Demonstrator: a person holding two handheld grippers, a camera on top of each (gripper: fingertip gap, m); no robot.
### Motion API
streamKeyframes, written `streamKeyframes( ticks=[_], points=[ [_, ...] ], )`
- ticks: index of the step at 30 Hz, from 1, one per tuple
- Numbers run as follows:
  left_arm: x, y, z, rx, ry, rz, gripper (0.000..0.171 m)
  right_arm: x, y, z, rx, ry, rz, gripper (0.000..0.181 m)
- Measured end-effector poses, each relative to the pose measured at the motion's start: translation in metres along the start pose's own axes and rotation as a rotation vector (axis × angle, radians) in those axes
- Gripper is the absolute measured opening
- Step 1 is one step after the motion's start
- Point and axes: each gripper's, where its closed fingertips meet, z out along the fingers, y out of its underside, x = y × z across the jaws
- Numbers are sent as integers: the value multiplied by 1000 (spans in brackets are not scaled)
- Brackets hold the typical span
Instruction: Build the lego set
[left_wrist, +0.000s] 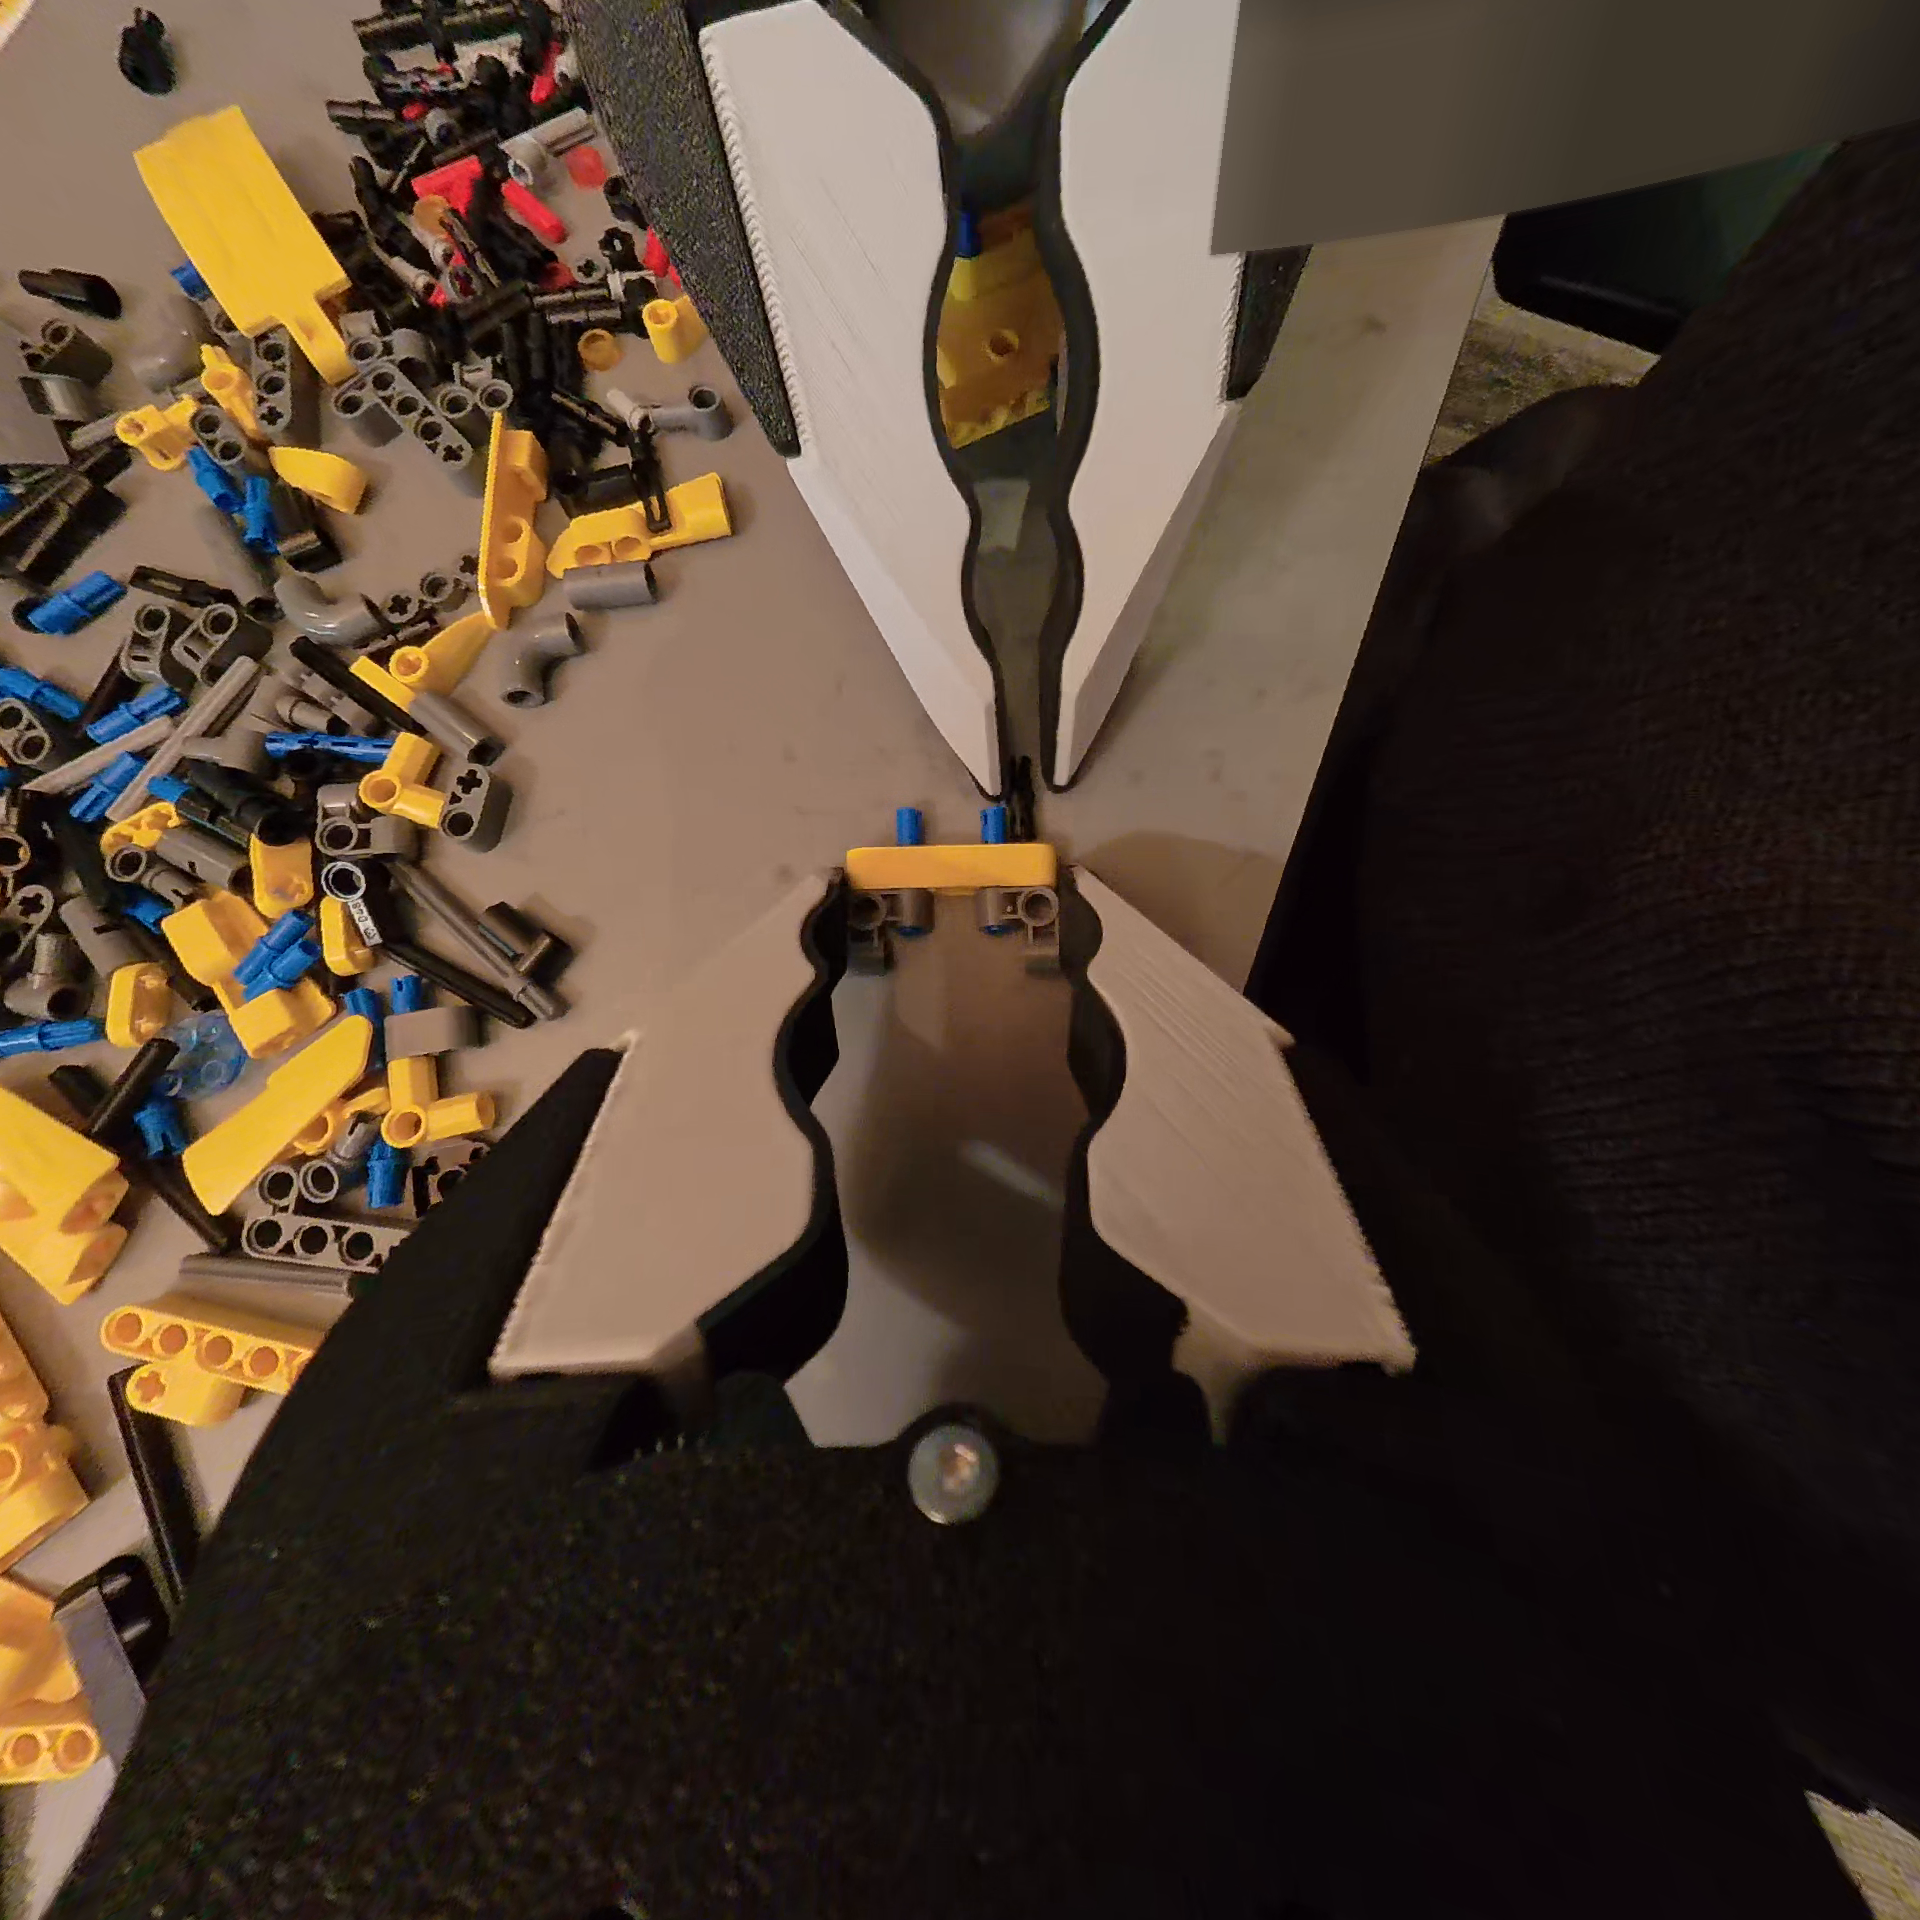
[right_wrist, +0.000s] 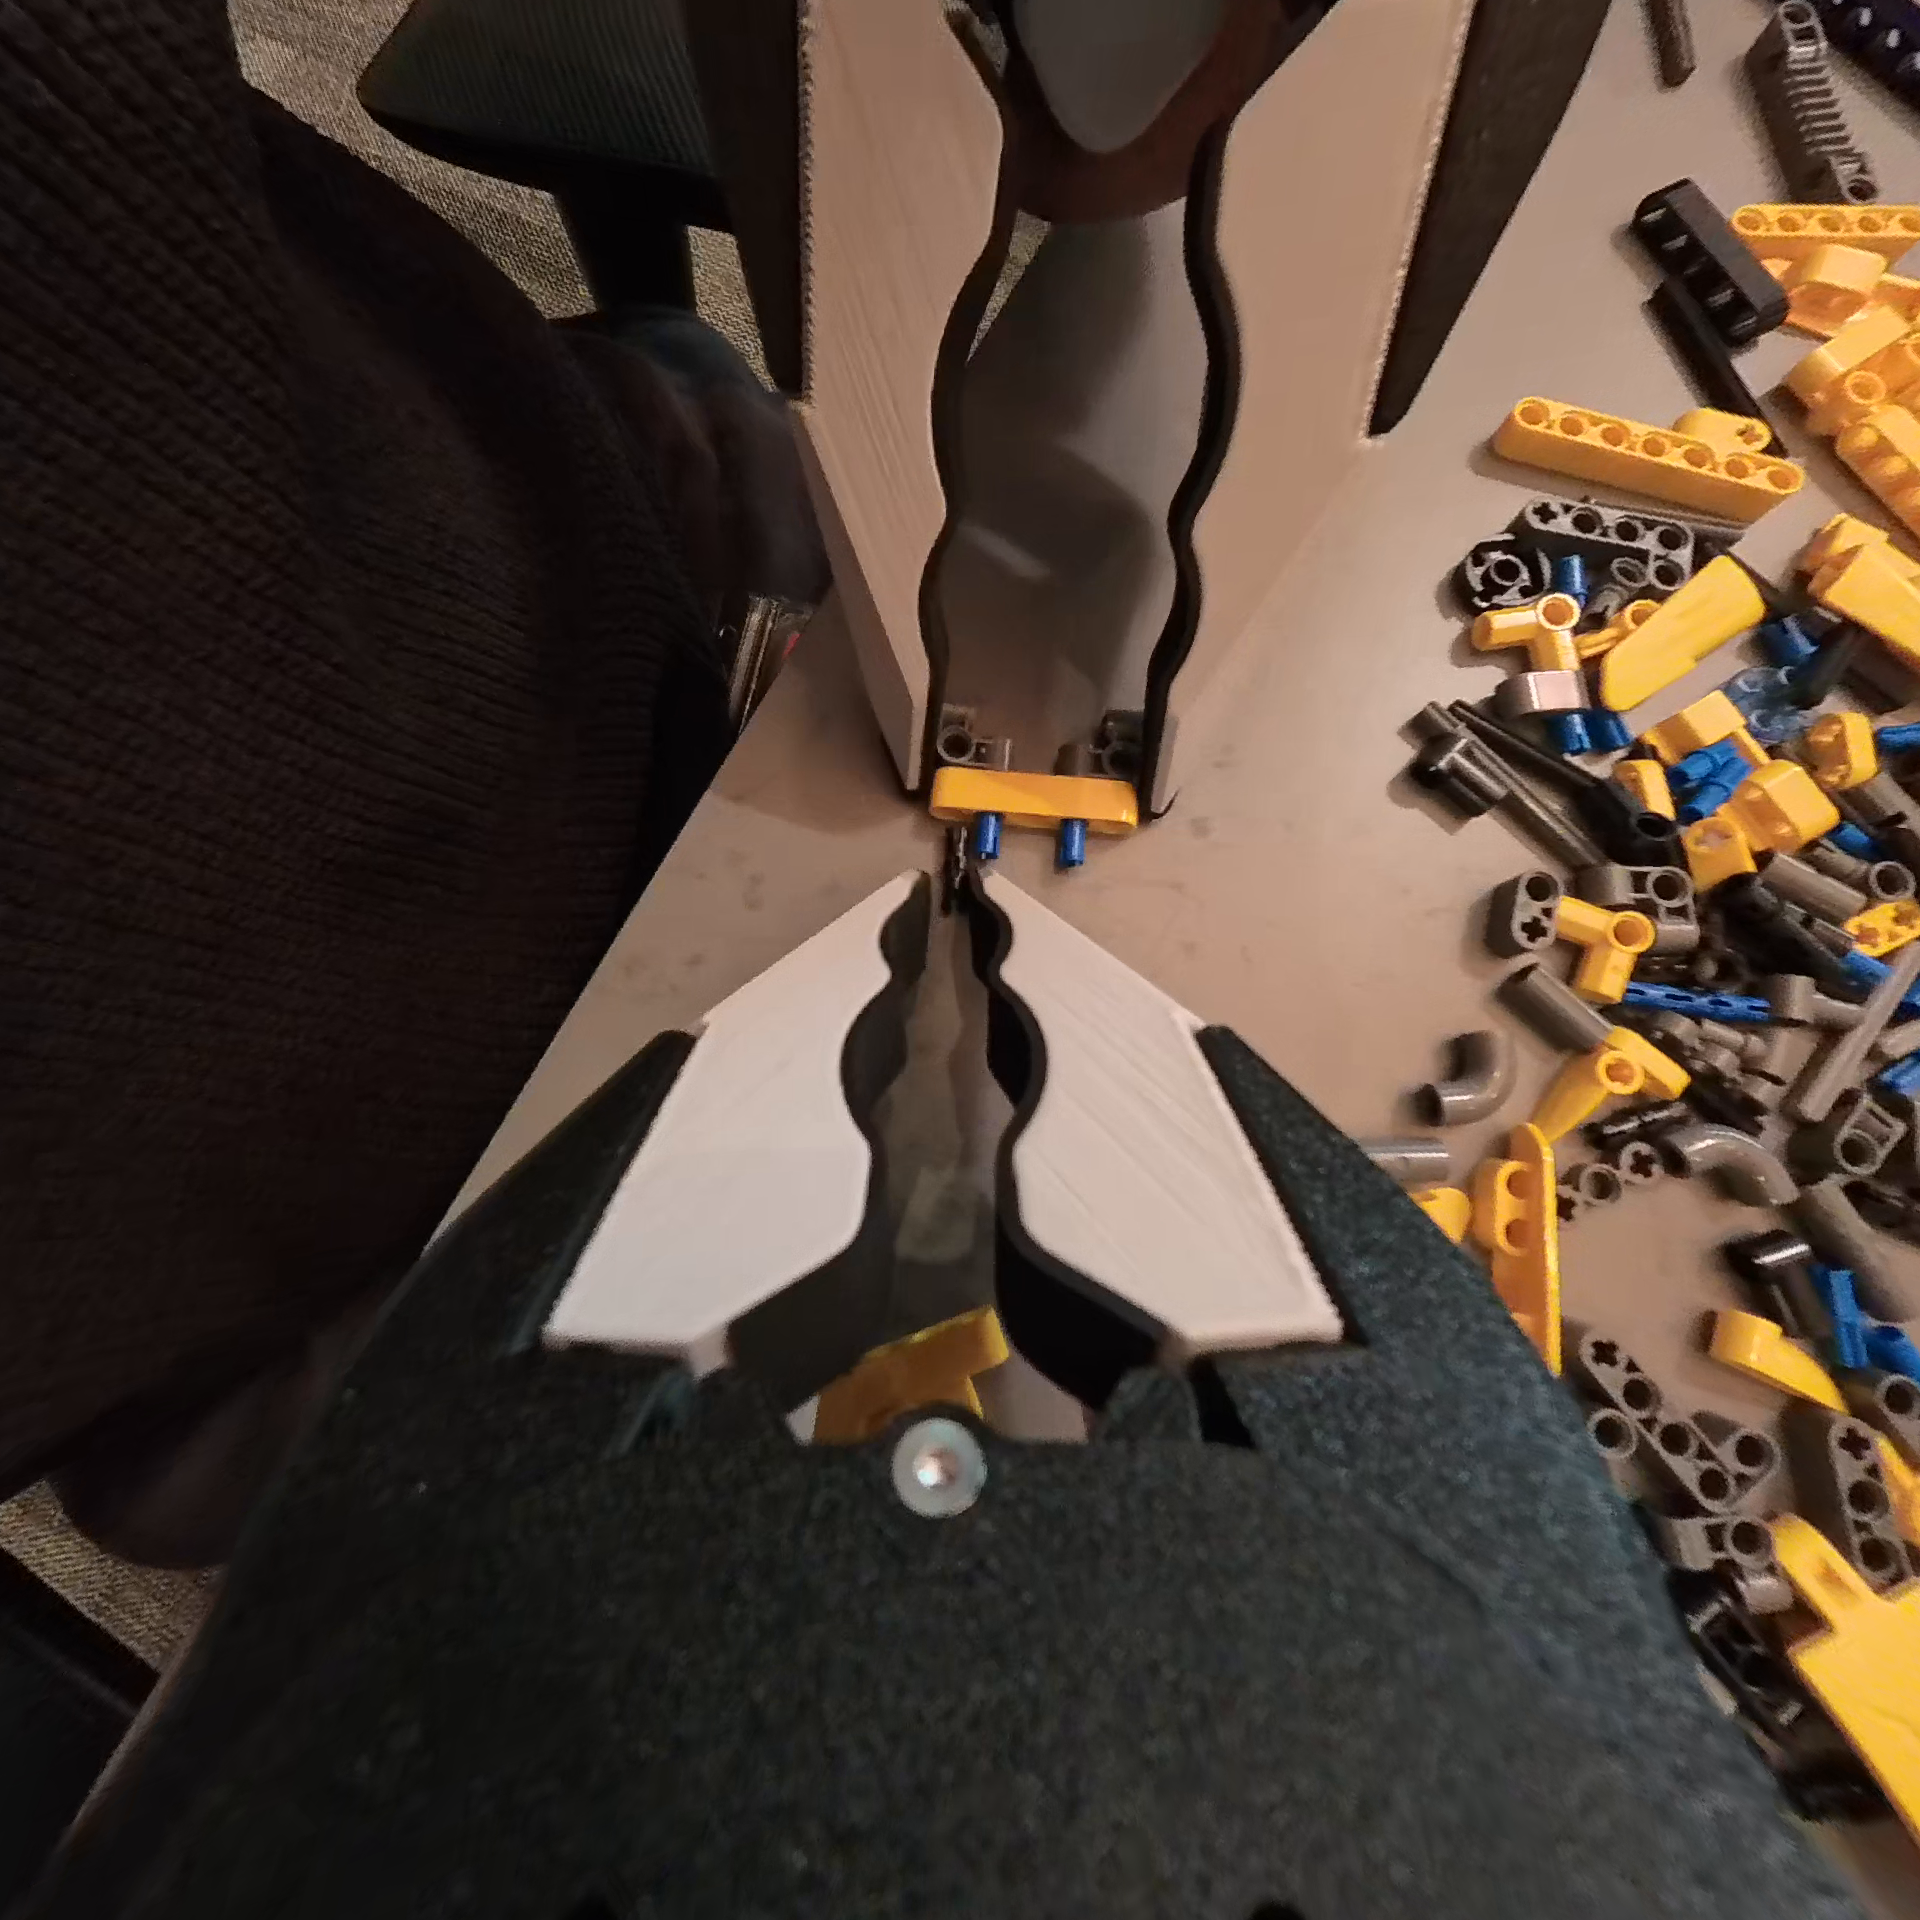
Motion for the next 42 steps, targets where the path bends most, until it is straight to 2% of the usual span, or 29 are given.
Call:
streamKeyframes(
  ticks=[16, 21, 37, 42],
  points=[
    [-1, -1, 1, 45, -24, -49, 40, 1, -1, 1, 12, -2, 34, 4],
    [-1, -2, 1, 43, -61, -79, 40, 0, -1, 1, 59, -66, 83, 4],
    [-1, -2, 1, 86, -93, -117, 40, 0, -2, 1, 19, 47, -205, 3],
    [-1, -2, 1, 86, -91, -120, 40, 0, -2, 1, 29, 34, -191, 3]
  ],
)
